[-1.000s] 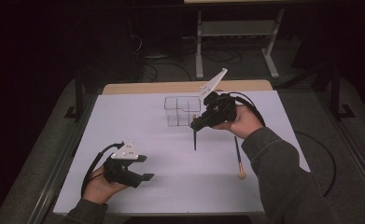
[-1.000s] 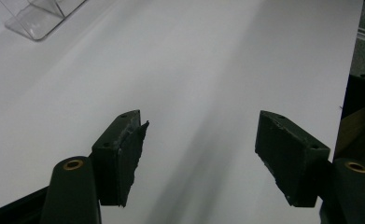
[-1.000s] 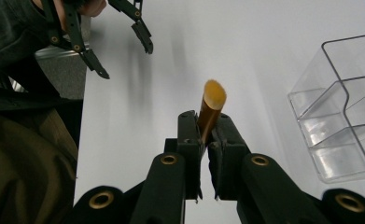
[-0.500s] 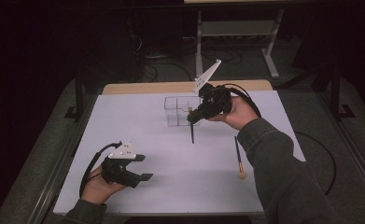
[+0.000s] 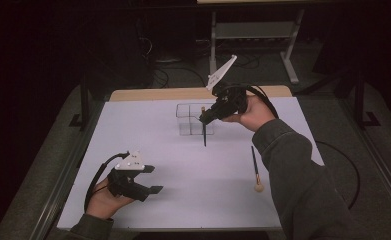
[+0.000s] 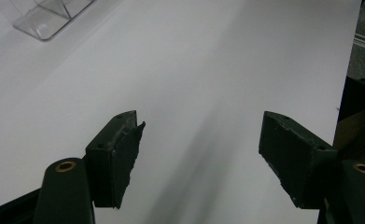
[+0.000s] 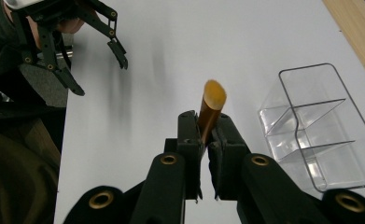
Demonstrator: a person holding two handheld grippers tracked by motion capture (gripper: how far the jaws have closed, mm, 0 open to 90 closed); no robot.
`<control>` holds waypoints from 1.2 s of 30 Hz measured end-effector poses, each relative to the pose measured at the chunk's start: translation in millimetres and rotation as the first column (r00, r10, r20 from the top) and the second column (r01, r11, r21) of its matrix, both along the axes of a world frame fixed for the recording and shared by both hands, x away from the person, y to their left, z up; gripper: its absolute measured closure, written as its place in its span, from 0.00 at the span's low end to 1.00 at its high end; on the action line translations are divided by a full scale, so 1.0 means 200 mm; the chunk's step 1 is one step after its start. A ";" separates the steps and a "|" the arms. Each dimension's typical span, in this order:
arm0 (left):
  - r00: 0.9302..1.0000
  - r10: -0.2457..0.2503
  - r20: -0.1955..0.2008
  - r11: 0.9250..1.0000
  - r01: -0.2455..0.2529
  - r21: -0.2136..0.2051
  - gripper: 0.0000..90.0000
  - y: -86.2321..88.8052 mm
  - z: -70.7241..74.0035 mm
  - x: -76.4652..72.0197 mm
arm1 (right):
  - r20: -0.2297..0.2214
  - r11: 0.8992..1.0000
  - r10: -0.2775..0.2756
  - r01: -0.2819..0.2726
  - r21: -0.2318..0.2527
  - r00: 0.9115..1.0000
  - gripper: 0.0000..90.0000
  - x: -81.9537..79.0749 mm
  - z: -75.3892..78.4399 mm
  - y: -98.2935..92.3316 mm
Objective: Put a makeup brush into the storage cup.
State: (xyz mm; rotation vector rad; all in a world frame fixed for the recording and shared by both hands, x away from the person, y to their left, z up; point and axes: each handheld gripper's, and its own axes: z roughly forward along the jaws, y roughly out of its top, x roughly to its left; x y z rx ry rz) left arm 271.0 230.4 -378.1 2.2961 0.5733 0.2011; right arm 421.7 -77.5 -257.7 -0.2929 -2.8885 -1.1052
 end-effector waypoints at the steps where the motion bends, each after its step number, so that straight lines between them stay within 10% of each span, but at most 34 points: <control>1: 1.000 -0.001 0.002 1.000 0.001 0.002 0.31 0.00 0.00 0.00 | 0.000 1.000 0.000 0.000 0.000 1.000 0.92 0.00 0.01 0.00; 36: 1.000 0.003 0.009 1.000 -0.002 -0.005 0.28 0.03 0.00 -0.01 | 0.002 0.999 -0.034 0.034 -0.014 0.999 0.92 0.20 0.09 0.09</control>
